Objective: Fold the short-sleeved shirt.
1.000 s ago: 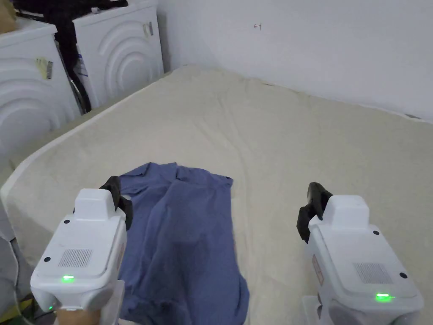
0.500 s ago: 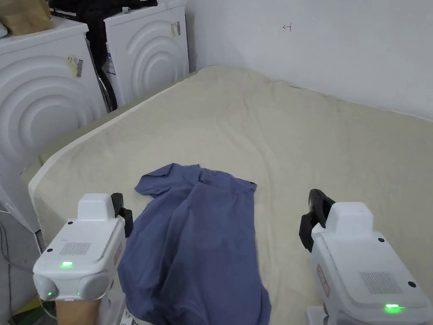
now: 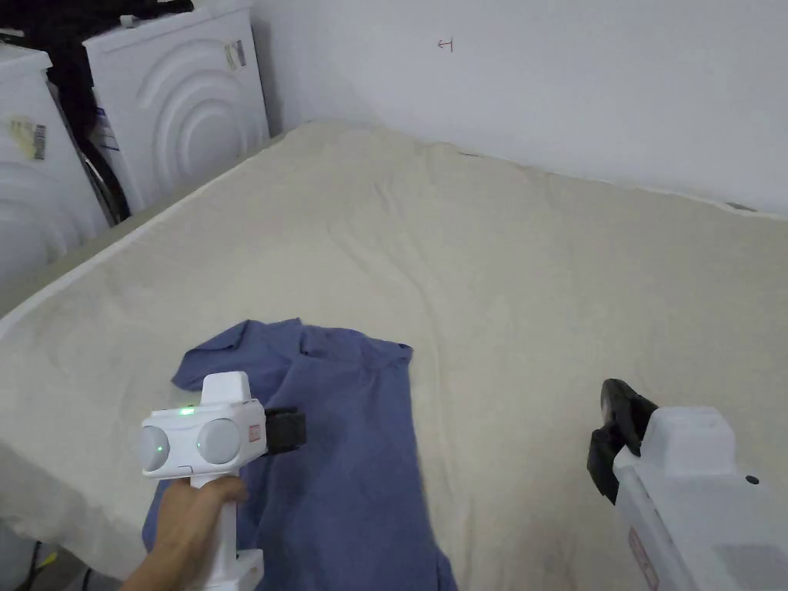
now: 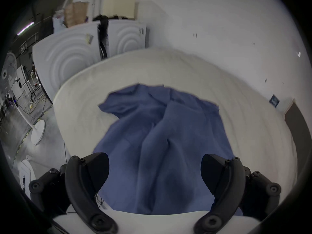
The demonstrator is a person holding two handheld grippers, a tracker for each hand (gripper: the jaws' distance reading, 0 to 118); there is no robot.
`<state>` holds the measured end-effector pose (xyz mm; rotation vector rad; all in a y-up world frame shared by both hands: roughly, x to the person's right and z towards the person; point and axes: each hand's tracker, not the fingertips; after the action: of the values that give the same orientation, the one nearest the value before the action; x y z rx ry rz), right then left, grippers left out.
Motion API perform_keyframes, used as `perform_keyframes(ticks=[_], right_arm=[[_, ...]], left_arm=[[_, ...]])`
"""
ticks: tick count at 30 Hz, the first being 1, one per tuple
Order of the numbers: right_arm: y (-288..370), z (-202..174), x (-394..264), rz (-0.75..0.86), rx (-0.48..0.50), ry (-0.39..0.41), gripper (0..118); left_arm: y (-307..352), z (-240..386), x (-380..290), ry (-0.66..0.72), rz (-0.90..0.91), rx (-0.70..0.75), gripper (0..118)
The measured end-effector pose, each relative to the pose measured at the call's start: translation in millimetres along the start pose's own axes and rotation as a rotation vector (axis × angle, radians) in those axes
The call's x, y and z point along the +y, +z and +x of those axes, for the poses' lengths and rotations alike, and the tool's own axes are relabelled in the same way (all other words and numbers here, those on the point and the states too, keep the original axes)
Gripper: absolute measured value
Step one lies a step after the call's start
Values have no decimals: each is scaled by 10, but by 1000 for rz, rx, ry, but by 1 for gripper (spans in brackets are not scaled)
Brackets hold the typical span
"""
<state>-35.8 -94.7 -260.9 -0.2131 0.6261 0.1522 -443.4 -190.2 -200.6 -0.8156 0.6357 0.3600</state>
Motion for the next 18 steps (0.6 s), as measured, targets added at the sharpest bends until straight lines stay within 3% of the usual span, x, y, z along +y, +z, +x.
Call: perform_keyframes(ticks=[3, 5, 6, 9, 11, 12, 13, 18], right_arm=[[10, 105, -67, -21, -29, -1, 1], [24, 175, -113, -35, -46, -2, 1], [30, 207, -132, -44, -54, -2, 1], [53, 301, -194, -64, -72, -6, 1], [82, 356, -230, -70, -87, -18, 1], [95, 385, -240, -72, -90, -26, 1], [107, 408, -242, -73, -92, -33, 1], [235, 514, -212, -51, -106, -58, 1]], left_arm=[[-295, 101, -29, -3, -76, 1, 109], [-500, 127, -84, 5, -131, 27, 96], [-563, 145, -112, 0, -162, 28, 81], [-525, 181, -193, -4, -106, 40, 73], [-484, 194, -175, -8, -119, 11, 46], [-467, 206, -170, -5, -115, 7, 21], [-450, 205, -173, -5, -115, 10, 5], [-215, 151, -110, 90, -72, -43, 4]])
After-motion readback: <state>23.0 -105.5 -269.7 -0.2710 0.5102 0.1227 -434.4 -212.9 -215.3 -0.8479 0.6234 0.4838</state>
